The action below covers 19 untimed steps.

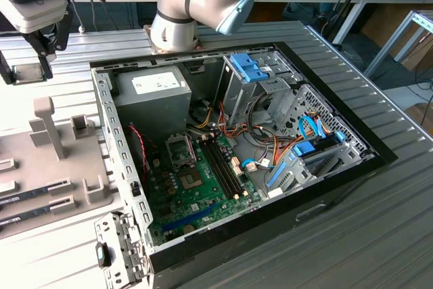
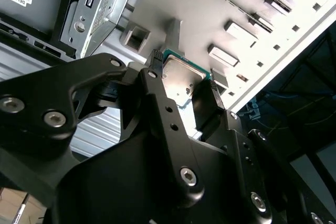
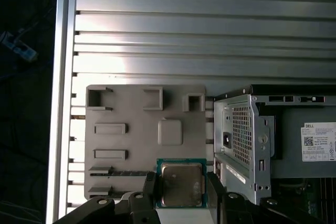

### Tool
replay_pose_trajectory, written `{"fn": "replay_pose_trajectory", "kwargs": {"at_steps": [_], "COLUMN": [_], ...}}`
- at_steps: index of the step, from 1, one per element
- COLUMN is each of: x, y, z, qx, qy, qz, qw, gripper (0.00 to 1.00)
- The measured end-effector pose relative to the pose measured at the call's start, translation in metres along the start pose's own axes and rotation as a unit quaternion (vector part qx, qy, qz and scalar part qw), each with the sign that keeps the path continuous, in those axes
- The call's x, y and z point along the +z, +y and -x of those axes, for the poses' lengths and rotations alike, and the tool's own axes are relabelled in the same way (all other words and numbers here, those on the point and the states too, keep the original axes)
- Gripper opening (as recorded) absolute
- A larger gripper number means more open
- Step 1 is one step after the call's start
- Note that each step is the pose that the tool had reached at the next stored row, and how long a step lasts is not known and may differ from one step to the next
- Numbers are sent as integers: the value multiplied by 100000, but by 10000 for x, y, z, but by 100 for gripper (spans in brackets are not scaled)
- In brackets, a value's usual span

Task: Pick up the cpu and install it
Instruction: 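Pick up the cpu and move it towards the insertion slot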

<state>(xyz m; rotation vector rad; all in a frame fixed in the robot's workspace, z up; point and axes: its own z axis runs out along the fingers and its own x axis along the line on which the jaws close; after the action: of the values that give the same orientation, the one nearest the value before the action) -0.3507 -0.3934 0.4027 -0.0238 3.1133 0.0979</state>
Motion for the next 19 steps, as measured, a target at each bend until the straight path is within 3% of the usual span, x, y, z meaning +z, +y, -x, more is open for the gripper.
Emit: {"fn": "replay_pose_trajectory", "kwargs": {"at_steps": [19], "x": [39], "y": [-6], "z": [227], "qx": [0], "qy": [3], "qz": [-3], "qw": [100000], "gripper": [47]}}
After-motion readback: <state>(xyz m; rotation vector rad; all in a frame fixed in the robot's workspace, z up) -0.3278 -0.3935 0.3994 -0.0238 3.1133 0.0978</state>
